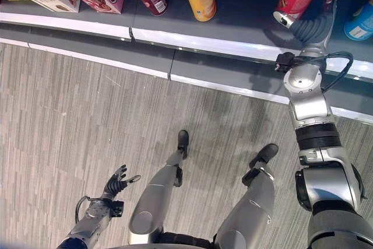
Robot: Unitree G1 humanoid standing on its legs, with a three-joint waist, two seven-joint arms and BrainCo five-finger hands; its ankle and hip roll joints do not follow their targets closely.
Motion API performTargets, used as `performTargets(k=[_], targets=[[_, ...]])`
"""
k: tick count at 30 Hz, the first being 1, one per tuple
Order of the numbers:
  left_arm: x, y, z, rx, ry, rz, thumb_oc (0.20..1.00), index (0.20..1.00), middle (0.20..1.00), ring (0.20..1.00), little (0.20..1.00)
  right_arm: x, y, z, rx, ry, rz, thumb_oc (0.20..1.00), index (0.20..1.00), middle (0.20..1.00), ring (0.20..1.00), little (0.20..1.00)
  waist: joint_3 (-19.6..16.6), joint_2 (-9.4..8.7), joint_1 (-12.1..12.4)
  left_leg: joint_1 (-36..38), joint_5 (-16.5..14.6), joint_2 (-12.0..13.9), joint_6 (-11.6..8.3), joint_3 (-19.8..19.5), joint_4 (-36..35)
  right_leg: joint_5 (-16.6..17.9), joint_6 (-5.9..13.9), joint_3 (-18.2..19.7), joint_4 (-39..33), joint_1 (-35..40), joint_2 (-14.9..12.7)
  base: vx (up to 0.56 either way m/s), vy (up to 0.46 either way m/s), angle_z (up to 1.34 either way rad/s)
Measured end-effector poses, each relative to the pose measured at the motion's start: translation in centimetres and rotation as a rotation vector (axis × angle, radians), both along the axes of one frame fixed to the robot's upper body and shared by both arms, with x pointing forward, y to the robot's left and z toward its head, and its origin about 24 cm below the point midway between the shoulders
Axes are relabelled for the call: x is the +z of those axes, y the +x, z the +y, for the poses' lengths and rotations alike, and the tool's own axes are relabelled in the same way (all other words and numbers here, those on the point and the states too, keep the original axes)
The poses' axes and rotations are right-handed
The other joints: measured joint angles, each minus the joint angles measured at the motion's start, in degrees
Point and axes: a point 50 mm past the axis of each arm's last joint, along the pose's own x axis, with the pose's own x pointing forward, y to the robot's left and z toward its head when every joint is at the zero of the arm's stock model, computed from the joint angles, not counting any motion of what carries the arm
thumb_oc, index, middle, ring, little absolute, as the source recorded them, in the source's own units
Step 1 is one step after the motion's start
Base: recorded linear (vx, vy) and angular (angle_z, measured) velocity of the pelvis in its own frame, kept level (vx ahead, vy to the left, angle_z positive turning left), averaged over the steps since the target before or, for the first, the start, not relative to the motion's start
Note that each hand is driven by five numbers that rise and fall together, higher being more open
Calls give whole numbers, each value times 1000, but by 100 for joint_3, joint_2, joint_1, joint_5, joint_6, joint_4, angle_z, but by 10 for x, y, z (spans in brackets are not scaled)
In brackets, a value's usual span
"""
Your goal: Put the goods on the table back onto the shelves and tidy them up.
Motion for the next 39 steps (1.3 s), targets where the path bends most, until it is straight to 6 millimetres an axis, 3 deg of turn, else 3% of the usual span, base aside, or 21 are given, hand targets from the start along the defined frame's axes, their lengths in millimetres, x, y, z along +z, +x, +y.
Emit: performTargets(k=[21, 23, 32, 35, 39], targets=[[0, 0, 0, 1, 1, 1, 1000, 1000, 1000, 1000, 1000, -6, 4, 11, 37, 2, 14, 1000, 1000, 1000, 1000, 1000, 0, 0, -12, 0, 0, 1, -1, 0, -15, -2, 1, -2, -1, -4, 0, 0, 0, 0], [0, 0, 1, 8, 2, -1, 1000, 1000, 1000, 1000, 1000, -2, 1, 10, -7, -66, 2, 1000, 1000, 1000, 1000, 1000, 0, 0, -15, 2, 25, 0, 1, -3, -59, -3, 2, -10, -4, -13, -1, 0, 0, 0], [0, 0, 1, 16, 9, -2, 1000, 1000, 1000, 1000, 1000, 16, -23, 23, -61, -165, -171, 1000, 1000, 1000, 1000, 1000, -1, 1, -68, 32, 63, -8, 6, 14, -151, 4, -3, -21, -27, -13, 3, -18, 5, 0], [0, 1, 1, 24, 11, -6, 1000, 1000, 1000, 1000, 1000, 20, -44, 28, -89, -196, -277, 1000, 1000, 1000, 1000, 1000, -1, 0, -105, 87, 64, -3, 8, 13, -171, 5, 1, -50, -56, 57, 6, 14, 2, 0], [0, 0, 0, 43, 17, -7, 1000, 1000, 1000, 1000, 1000, 6, -65, 38, -48, -187, -316, 1000, 1000, 1000, 1000, 1000, -8, -3, -244, 329, 60, 39, 11, -19, -229, 7, 14, -168, -169, 391, 56, 37, 1, 3]])
